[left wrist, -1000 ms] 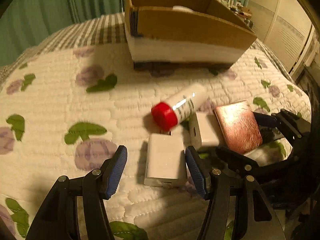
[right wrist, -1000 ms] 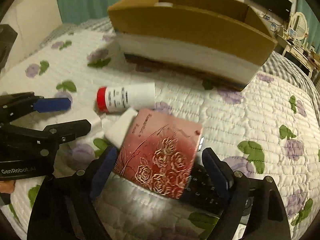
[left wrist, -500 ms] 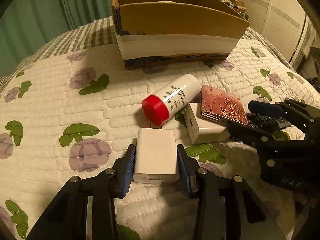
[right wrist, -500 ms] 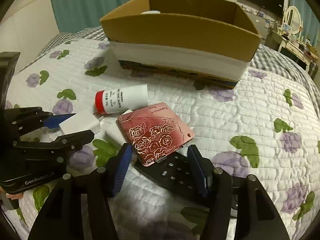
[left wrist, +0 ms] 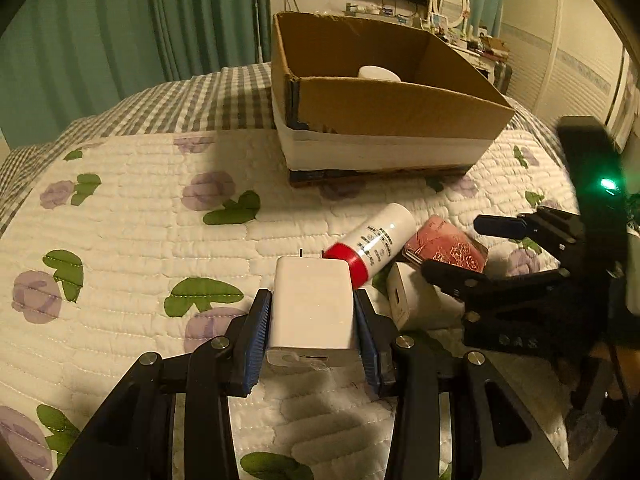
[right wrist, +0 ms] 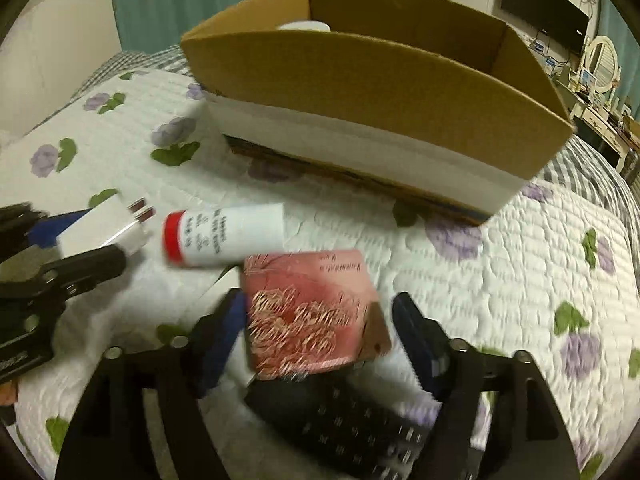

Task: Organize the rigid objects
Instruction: 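Grasp the white charger with the left tool while the right grasps the pink card case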

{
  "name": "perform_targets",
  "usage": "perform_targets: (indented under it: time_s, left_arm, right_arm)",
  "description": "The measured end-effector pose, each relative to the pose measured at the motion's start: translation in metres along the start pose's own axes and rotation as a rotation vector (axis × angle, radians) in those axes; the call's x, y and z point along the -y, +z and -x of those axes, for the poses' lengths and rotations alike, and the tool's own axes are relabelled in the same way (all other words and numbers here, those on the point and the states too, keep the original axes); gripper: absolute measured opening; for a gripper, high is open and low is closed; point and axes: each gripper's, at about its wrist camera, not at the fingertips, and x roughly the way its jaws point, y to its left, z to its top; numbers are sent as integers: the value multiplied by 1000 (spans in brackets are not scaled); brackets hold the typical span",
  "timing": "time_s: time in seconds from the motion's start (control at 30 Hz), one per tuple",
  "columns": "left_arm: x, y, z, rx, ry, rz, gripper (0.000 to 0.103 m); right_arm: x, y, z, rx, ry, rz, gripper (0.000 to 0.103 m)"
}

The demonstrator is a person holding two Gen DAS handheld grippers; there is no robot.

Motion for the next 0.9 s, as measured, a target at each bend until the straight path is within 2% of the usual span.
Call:
perform_targets:
  time_s: [0.17, 0.23, 0.27, 0.33, 0.4, 0.5, 0.63, 0.8, 0.9]
  left_arm:
    - [-4, 2, 0, 3, -2, 20, 41]
    - [-5, 3, 0, 5, -3, 27, 41]
    - [-5, 3, 0, 6, -4, 30, 41]
    - [-5, 5, 0, 9, -5, 35, 41]
    - [-5, 6, 3, 17, -4, 36, 41]
    - [-4, 8, 8, 37, 1, 32, 41]
    - [-2, 11, 16, 62, 3, 32, 41]
    - [4, 17, 31, 104, 21, 17, 41]
    - [8, 25, 45, 140, 3, 16, 41]
  right_arm:
    - [21, 13, -23, -83, 117, -101, 86]
    - [24, 13, -25, -98, 137, -121, 86]
    - [24, 12, -24, -98, 133, -116, 85]
    - [20, 11, -20, -91, 128, -111, 77]
    - [18, 7, -17, -85, 124, -121, 74]
    - [18, 0, -8, -65, 109, -129, 73]
    - [22, -14, 7, -34, 32, -128, 72]
    - [34, -17, 25, 10, -31, -133, 72]
    - [35, -16, 47, 57, -56, -124, 72]
